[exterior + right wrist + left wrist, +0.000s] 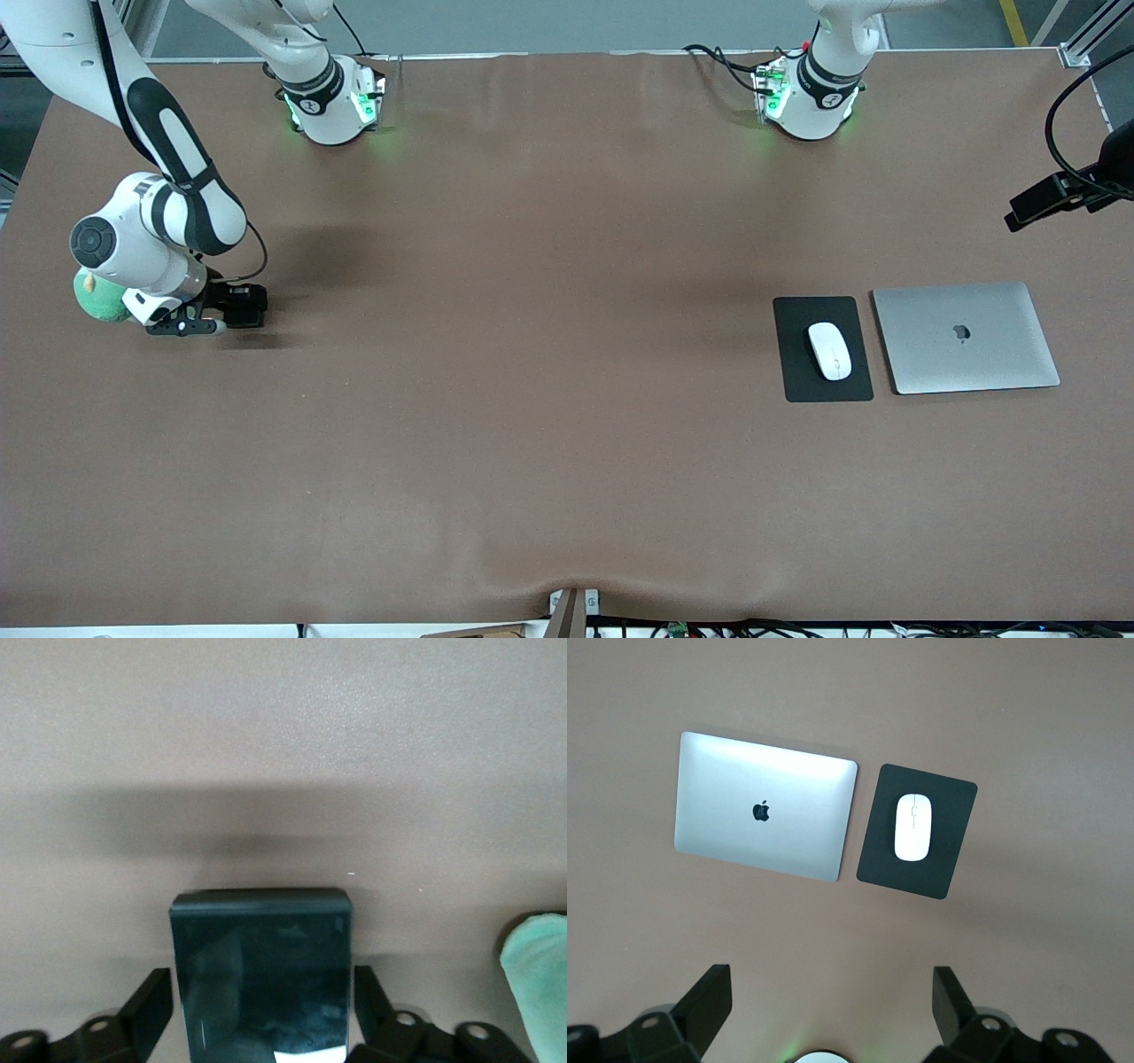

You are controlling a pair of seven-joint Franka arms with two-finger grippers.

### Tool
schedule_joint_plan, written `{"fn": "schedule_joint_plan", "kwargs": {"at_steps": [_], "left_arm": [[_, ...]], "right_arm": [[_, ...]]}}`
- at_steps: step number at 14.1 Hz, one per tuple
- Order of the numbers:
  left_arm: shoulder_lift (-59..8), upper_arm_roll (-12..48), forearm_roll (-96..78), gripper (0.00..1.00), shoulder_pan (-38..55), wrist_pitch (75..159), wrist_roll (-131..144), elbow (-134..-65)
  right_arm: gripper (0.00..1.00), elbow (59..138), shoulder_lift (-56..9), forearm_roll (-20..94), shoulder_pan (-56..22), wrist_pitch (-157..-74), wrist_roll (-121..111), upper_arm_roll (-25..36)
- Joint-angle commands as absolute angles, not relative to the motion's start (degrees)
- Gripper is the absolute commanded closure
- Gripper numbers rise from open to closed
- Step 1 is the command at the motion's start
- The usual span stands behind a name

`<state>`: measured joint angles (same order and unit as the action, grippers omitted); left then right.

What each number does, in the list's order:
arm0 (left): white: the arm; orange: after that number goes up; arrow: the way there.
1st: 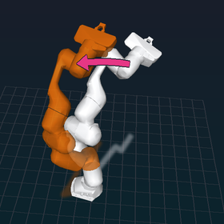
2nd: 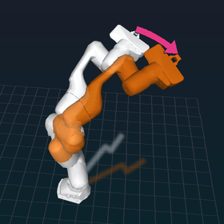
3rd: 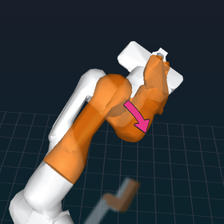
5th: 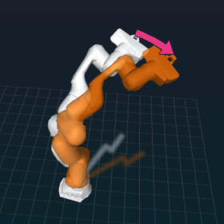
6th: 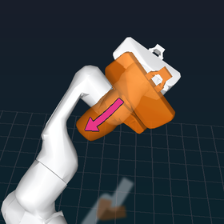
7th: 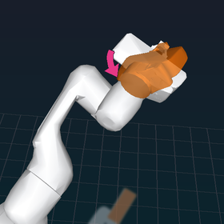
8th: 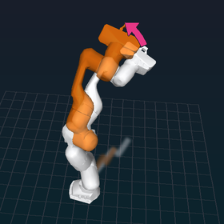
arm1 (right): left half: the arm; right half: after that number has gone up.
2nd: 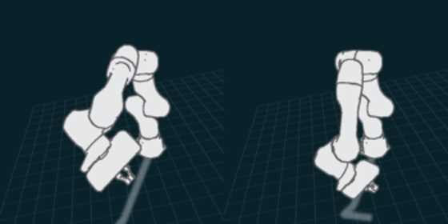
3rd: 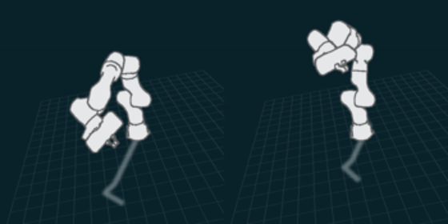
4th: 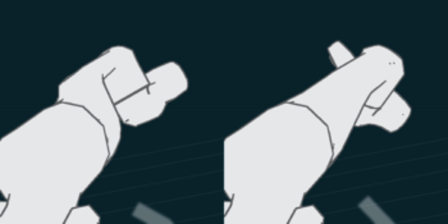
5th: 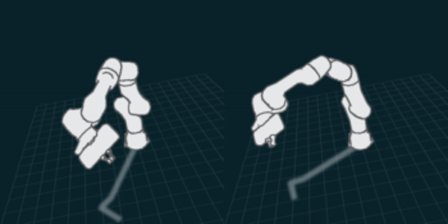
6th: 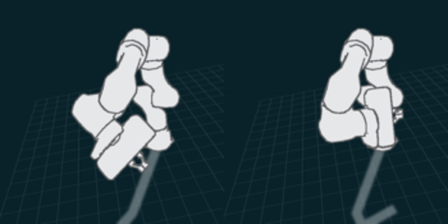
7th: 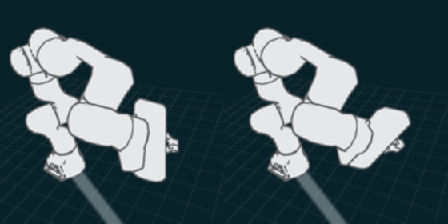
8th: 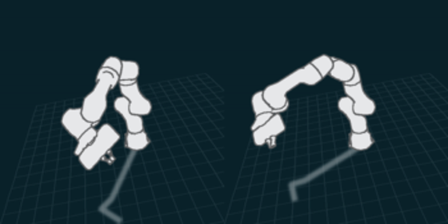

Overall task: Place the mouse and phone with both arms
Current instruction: 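Carry the phone with the right gripper toward the green plush toy, then lower the phone beside the plush toy and open the right gripper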

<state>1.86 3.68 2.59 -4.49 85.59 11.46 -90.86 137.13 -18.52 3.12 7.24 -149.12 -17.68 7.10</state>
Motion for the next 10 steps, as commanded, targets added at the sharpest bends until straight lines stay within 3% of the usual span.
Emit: {"fn": "schedule_joint_plan", "kwargs": {"at_steps": [1, 4, 6, 8, 10], "left_arm": [[2.46, 3.69, 1.67, 0.0, -4.48, 86.13, 10.72, -91.23], [2.55, 3.69, 1.67, 0.0, -4.48, 85.96, 10.72, -91.32], [2.55, 3.69, 1.67, 0.0, -4.48, 85.96, 10.72, -91.32], [2.55, 3.69, 1.67, 0.0, -4.57, 85.87, 10.63, -91.32], [2.55, 3.69, 1.67, 0.0, -4.57, 85.87, 10.63, -91.23]], "right_arm": [[0.0, 138.08, -17.23, 2.64, 8.53, -148.98, -18.45, 6.15], [0.0, 134.84, -15.04, 2.64, 8.35, -143.91, -18.63, 5.98], [0.0, 126.88, -14.5, 2.64, 7.56, -131.56, -18.46, 5.71], [0.0, 113.19, -15.29, 2.55, 6.51, -112.95, -18.28, 5.8], [0.0, 106.02, -15.73, 2.64, 6.07, -105.58, -17.32, 5.8]]}}
